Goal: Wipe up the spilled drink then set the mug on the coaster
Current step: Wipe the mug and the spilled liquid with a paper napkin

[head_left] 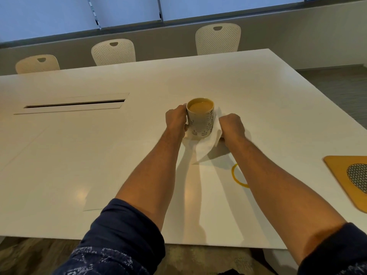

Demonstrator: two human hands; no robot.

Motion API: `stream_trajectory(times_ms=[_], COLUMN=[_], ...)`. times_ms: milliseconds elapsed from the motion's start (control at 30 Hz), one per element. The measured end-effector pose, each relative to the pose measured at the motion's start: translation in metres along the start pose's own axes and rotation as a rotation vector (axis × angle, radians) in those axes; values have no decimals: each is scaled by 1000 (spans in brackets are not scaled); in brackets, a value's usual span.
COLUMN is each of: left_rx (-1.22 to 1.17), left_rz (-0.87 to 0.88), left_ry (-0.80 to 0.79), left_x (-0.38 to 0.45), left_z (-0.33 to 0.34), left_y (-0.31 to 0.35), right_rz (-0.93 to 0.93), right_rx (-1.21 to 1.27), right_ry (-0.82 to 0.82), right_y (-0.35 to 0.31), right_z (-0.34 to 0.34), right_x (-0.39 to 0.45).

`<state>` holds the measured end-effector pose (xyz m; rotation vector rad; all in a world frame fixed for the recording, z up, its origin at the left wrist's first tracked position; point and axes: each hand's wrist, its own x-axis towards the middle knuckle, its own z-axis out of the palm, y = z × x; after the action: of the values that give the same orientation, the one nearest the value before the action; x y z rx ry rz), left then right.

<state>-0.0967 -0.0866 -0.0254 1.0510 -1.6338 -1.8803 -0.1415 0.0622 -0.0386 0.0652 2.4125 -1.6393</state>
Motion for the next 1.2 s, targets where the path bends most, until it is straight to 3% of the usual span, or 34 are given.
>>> stream_trajectory(times_ms=[133, 300, 467, 667, 800, 933, 1200], left_rx=[-13, -52, -64, -51, -60, -53, -25], left_rz=[-12, -29, -11, 22, 21, 21, 11], left_ry=[11, 19, 14, 31, 33, 36, 26], left_x=[1, 2, 4, 7, 9, 9, 4], left_z=[-2, -3, -5, -11, -15, -16, -10], left_y=[-7, -15, -19, -15, -14, -14, -22], right_rz=[29, -214, -309, -487, -610, -717, -801], right_rx=[67, -383, -413, -752, -953, -937, -636], right_ry=[-44, -64, -130, -241, -399, -495, -703], right_y=[-3, 10, 27, 39, 39, 43, 50], right_z=[-12, -15, 0, 5, -3, -18, -29], right_x=[-10, -13, -14, -10, -1, 2, -9])
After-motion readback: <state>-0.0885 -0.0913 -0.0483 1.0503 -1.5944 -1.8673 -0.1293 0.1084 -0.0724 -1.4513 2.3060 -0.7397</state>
